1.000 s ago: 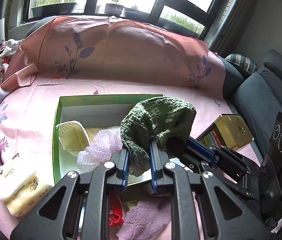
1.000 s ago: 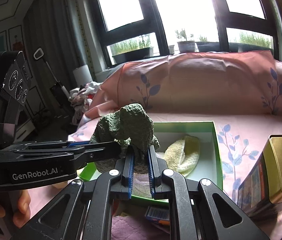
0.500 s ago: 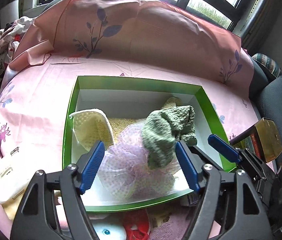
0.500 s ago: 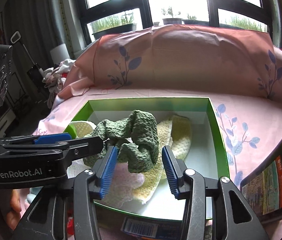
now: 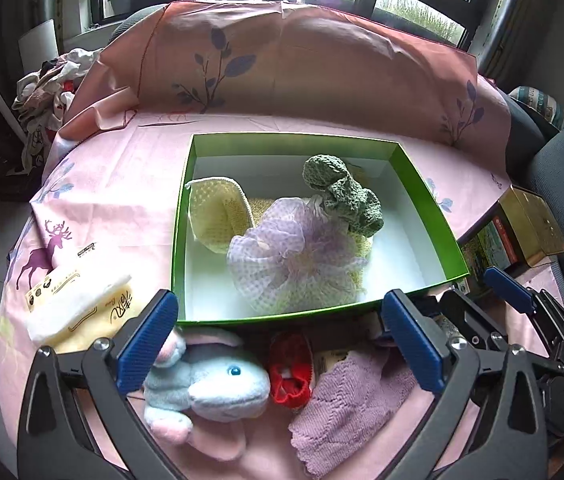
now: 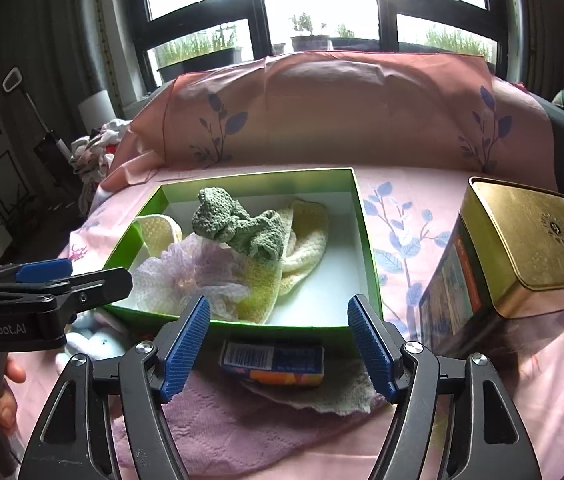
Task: Organize soft objects
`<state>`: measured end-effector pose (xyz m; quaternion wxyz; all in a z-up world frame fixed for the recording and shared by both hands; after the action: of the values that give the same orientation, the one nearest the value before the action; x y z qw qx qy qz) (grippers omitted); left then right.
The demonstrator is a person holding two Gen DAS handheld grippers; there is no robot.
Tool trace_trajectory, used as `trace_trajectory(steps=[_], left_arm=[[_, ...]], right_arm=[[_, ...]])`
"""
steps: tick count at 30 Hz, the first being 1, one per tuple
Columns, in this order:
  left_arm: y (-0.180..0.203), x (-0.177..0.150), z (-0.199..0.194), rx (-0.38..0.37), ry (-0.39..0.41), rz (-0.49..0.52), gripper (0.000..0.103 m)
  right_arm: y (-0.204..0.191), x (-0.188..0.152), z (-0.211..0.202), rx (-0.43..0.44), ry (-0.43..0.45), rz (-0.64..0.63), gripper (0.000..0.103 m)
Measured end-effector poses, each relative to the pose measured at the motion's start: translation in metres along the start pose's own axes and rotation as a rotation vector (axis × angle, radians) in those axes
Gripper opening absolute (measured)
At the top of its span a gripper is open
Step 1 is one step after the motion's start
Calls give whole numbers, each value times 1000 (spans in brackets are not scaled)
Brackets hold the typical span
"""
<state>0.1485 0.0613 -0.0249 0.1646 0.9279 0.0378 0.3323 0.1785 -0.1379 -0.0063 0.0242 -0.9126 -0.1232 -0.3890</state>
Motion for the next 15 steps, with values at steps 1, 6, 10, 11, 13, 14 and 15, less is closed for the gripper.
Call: trace_trajectory(steps=[1,6,10,11,13,14,15], left_arm=[[2,-4,-4,6,8,4,102],[12,-21,-20,44,36,43,102],[21,-34,-32,52,44,60,102],[22,-37,-36,55,51,64,102],[25,-42,-44,65,61,69,102],[27,-45,-48,69,63,68,102],[29,-47,-51,67,66,67,102]], right_arm=[[1,-3,-4,3,-2,0,72],[1,-21,-25,31,-5,0,87],[3,-29,-43,12,8,6,87],[4,-30,-48,8,12,7,87],[4,-34,-56,-3,20,9,87],[4,-36,-59,-10,24,7,87],[5,-38,-63,-14,29,4,87]])
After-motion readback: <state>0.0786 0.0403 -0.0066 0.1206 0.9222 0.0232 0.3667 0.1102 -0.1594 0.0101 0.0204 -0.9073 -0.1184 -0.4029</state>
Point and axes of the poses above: each gripper's, at about its wrist camera, not at the fingertips, and z roughly the way its jaws point, y to its right, x to its top, the point moved 5 cm from there along z, roughly the way its jaws point, and after that the axes turned 14 degrees about -x, right-handed, at the moved point
